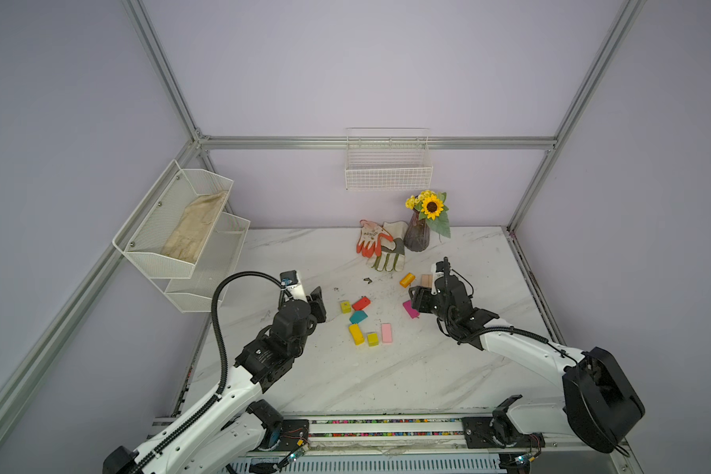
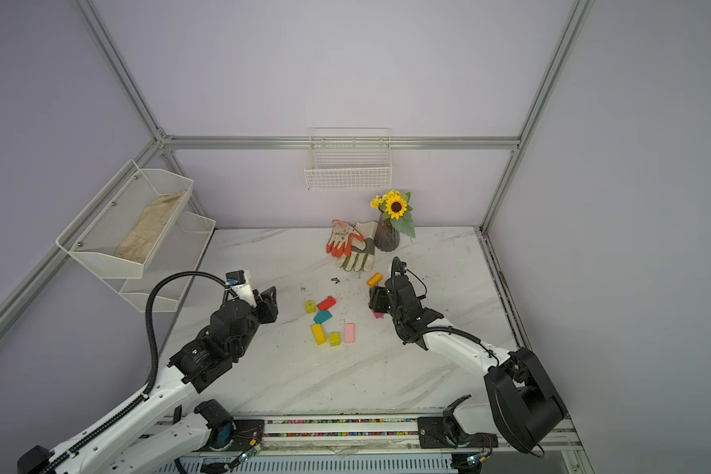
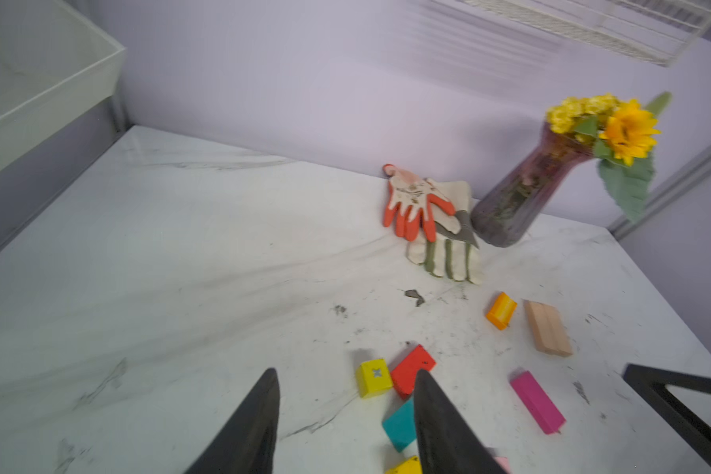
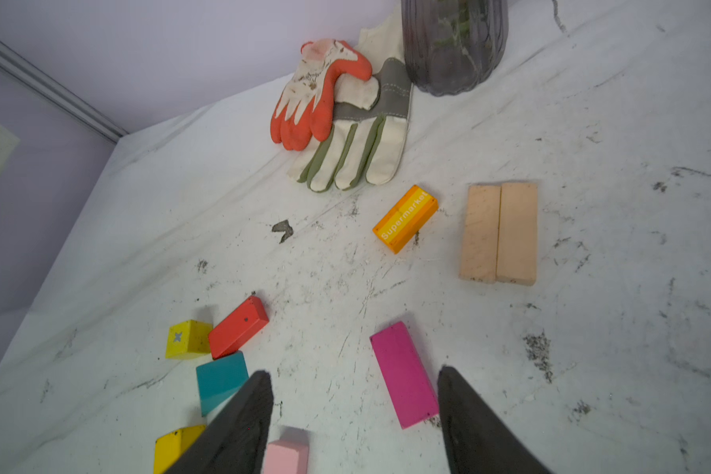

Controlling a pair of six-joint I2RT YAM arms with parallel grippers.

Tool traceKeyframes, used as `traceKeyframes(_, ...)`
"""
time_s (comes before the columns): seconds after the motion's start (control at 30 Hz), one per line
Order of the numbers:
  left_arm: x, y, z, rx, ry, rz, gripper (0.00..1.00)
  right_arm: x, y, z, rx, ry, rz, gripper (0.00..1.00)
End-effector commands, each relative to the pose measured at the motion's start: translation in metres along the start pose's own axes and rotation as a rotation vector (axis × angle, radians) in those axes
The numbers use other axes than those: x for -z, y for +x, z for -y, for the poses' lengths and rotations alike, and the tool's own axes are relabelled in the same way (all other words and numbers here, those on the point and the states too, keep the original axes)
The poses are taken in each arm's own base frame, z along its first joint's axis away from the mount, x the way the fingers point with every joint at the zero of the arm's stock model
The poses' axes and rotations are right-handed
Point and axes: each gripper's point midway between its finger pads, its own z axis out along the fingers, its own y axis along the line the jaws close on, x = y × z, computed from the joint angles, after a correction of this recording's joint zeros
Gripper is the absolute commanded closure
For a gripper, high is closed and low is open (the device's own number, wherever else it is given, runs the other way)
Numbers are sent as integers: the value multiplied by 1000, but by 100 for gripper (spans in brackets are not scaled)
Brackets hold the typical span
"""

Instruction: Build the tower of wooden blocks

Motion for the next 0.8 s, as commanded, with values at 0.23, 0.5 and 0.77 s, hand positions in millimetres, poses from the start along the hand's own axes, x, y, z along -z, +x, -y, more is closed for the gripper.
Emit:
traceKeyframes(0.23, -19, 55, -93, 77, -259, -24, 46, -15, 49, 22, 37, 191, -123, 39)
traceKeyframes(0.5, -29, 64, -85, 67, -229, -68, 44, -38, 82, 35, 52, 250, -200, 49)
traceKeyframes(0.77, -27, 65, -85, 78, -222, -65, 42, -45, 92, 51, 41, 338, -222, 58)
